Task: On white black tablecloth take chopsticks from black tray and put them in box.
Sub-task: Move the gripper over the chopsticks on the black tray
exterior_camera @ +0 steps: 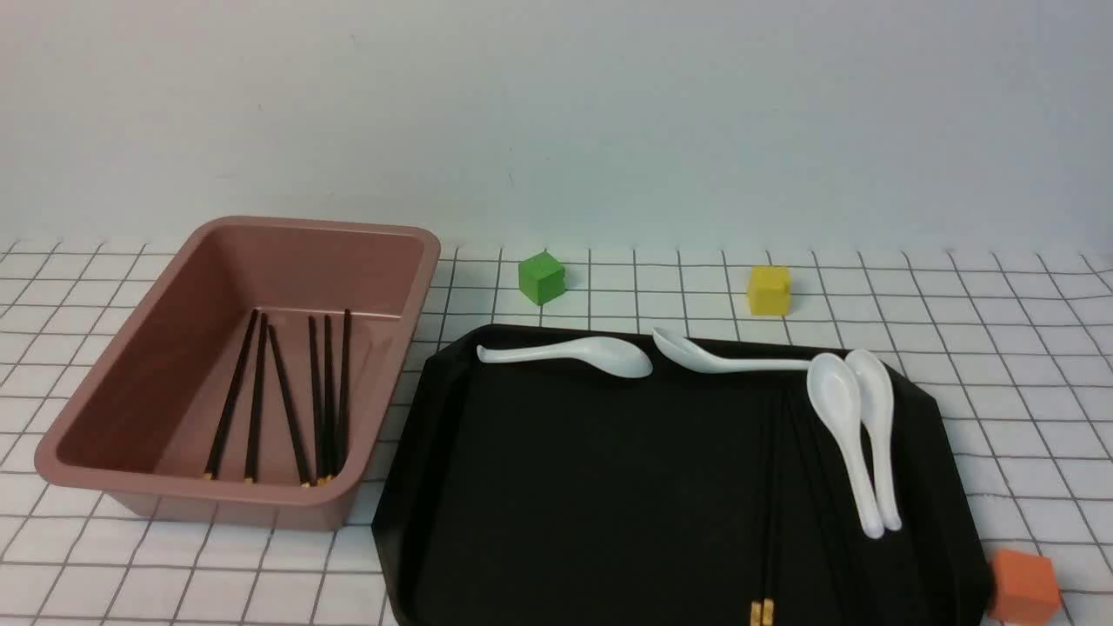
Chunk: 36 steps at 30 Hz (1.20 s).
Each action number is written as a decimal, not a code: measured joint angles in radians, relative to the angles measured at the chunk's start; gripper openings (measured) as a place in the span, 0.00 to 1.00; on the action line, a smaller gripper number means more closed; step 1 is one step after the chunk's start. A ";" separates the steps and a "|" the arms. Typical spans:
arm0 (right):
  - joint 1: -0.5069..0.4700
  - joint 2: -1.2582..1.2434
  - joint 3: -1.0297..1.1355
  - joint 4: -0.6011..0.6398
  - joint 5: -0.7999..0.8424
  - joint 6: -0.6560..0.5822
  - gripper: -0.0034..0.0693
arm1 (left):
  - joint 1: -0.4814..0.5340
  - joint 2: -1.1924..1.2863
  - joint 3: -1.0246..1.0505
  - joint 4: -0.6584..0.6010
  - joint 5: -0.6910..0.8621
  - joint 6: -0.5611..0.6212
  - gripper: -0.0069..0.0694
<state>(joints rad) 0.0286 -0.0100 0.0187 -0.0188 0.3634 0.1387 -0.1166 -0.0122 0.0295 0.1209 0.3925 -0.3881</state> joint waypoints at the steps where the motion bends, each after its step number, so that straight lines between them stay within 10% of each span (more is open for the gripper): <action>1: 0.000 0.000 0.000 0.000 0.000 0.000 0.38 | 0.000 0.000 0.000 0.000 0.000 0.000 0.32; 36: 0.000 0.000 0.000 -0.024 -0.001 0.000 0.38 | 0.000 0.000 0.000 0.000 0.000 0.000 0.36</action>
<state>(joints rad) 0.0286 -0.0100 0.0187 -0.0425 0.3624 0.1387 -0.1166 -0.0122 0.0295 0.1209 0.3925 -0.3881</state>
